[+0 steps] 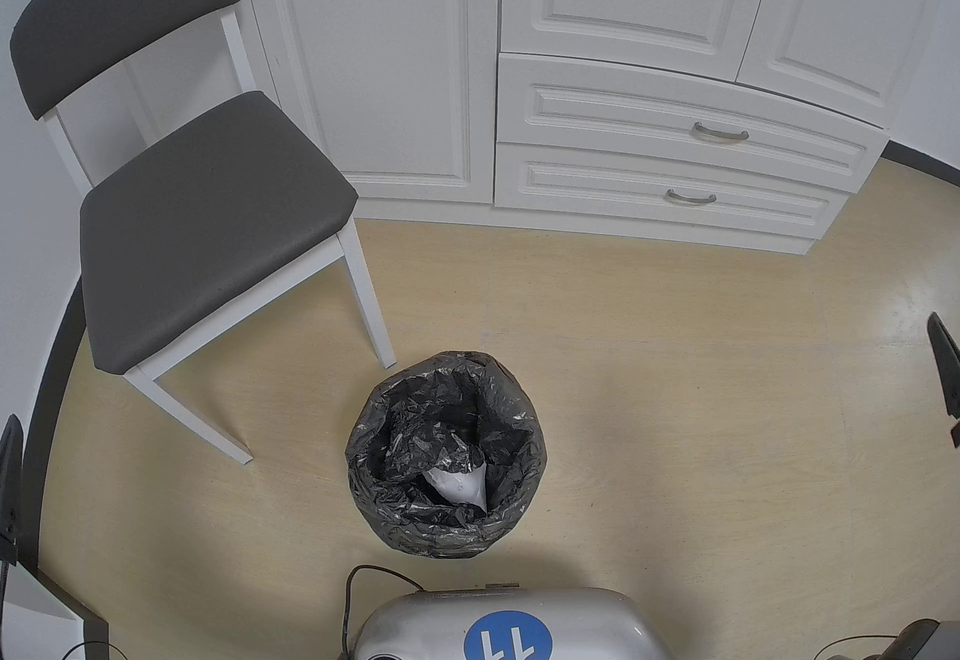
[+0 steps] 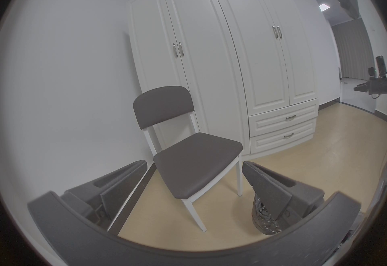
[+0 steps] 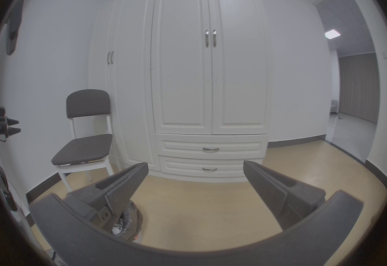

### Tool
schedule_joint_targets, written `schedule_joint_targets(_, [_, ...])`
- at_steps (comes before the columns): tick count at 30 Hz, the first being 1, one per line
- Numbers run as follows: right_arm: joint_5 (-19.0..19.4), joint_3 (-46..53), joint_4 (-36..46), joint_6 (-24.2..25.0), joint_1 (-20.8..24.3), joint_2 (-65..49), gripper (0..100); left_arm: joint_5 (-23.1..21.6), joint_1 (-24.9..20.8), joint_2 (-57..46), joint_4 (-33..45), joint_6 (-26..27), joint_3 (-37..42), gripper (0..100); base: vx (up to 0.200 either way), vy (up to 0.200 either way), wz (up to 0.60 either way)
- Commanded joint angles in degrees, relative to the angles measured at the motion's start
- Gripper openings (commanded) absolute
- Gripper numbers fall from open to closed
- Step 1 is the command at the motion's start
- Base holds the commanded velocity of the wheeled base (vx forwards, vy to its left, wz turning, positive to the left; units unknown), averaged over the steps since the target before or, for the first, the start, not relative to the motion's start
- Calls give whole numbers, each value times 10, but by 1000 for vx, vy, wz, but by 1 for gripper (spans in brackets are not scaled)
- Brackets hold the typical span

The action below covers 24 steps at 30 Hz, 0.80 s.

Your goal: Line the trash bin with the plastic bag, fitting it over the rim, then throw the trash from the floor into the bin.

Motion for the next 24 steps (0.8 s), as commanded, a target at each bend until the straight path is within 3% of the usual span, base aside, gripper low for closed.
schedule_joint_targets(1, [2,17,116,4,-76,-209,100,0,12,-29,3,-3,-10,100,0,0,0])
schedule_joint_targets(12, [30,23,318,26,-102,-398,100,-1,34,-88,59,-23,-13,100,0,0,0])
schedule_joint_targets(16, [32,28,333,44,-129,-411,100,-4,40,-102,72,-23,-10,100,0,0,0])
schedule_joint_targets(19, [89,47,361,54,-144,-448,100,-25,47,-131,103,-24,-9,100,0,0,0])
schedule_joint_targets(24, [108,65,383,58,-147,-453,100,-33,51,-142,120,-34,-1,100,0,0,0])
